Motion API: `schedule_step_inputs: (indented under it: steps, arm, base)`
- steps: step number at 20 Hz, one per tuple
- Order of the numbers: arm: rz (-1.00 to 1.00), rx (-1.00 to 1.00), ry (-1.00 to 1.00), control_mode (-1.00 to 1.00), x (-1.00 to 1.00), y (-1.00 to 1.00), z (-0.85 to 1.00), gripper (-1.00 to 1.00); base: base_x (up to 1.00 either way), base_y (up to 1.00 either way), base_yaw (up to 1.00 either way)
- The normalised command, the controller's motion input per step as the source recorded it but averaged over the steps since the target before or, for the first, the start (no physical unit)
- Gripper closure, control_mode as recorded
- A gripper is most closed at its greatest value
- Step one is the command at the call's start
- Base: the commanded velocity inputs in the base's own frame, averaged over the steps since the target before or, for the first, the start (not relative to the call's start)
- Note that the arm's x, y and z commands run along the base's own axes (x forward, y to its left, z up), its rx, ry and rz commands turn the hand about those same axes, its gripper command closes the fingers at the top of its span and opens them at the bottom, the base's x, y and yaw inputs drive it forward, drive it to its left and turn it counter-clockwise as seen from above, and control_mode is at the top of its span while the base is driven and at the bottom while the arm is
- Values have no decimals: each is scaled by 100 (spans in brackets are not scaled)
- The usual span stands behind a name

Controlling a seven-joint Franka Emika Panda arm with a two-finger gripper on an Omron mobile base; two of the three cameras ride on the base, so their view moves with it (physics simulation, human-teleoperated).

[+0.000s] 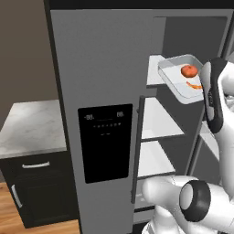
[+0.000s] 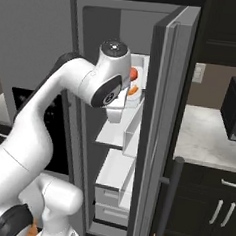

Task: Place the tupperware containing the shrimp and squash meal in the microwave. Close the microwave door and press the start button to reheat the meal.

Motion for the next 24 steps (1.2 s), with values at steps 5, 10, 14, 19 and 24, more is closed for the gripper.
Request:
schedule_step_inputs:
  steps: [5, 10, 14, 19, 24]
  arm:
    - [-1, 8, -4, -100, -100, 49, -12, 100]
    - [0, 7, 0, -100, -100, 46, -1, 100]
    - [0, 1, 0, -100, -100, 33, -1, 100]
    - [9, 1, -2, -100, -100, 16, -17, 100]
    - [4, 0, 6, -100, -46, 24, -9, 100]
  base:
    - [0, 0, 0]
    - [0, 0, 0]
    - [0, 0, 0]
    - [0, 0, 0]
    - [0, 0, 0]
